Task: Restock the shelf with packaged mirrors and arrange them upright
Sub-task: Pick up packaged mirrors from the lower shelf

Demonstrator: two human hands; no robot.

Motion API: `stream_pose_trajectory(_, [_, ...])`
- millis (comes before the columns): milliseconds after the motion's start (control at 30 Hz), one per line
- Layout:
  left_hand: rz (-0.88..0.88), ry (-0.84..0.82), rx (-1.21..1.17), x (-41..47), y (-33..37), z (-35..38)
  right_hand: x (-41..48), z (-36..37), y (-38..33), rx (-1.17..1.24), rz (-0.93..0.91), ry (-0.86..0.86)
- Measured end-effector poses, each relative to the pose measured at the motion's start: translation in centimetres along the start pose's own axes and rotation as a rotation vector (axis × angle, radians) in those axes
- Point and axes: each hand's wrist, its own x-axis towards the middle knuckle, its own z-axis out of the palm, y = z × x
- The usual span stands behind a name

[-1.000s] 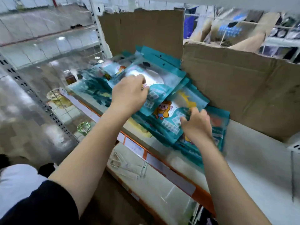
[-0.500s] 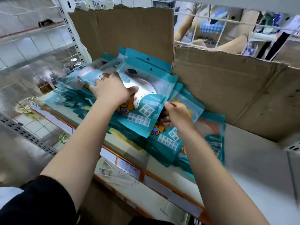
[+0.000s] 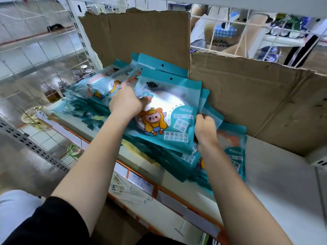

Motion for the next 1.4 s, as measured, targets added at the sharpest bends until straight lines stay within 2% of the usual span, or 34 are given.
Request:
stream_pose_trajectory(167, [0.019,-0.015,0.015,-1.0,0.7,0.9,0.0,-2.2,1.2,0.032,0.049,-0.007])
stream_pose_trajectory(267, [-0.007,0.035,-0.079,-1.5,0.9,0.7,0.0,-3.8,2.1,0.053,0.078,0.073])
stream_pose_trajectory(333, [-0.024,0.083,-0.147,-1.8,1.0,0.4,-0.1,-5.0,2.3,0.165,0.137,0.102])
stream_pose_trajectory(400, [-0.022,0.101,-0.169,-2.3,1.2,0.3,-0.4,-6.2,2.4,0.289,0.165,0.06])
stream_pose_trajectory(533, [-0.005,0.088,-0.229,-3.8,1.8,1.2,-0.9,-7.5,3.0,0.177,0.152,-0.041])
stream_pose_trajectory(767, [0.034,0.113,-0.38,-5.7,1.5,2.0,-2.7,-10.6,3.2,0.332,0.168,0.02])
stream_pose_trajectory(867, [0.075,0.171,-0.426,-7.1,1.9,2.6,-3.9,-11.8,3.8,0.393,0.107,0.058])
stream_pose_trajectory(1067, [0.077,0.217,-0.546,-9.7,2.8,4.8,-7.0,-15.7,5.7,0.417,-0.074,0.24])
stream_pose_trajectory(1167, [0.116,0.198,-0.626,-10.5,4.1,5.6,-8.3,-17.8,5.7,0.485,-0.145,0.25])
stream_pose_trajectory(1400, [0.198,0.114,-0.723,-15.0,8.8,8.4,-11.4,-25.0,7.7,0.58,-0.164,0.363])
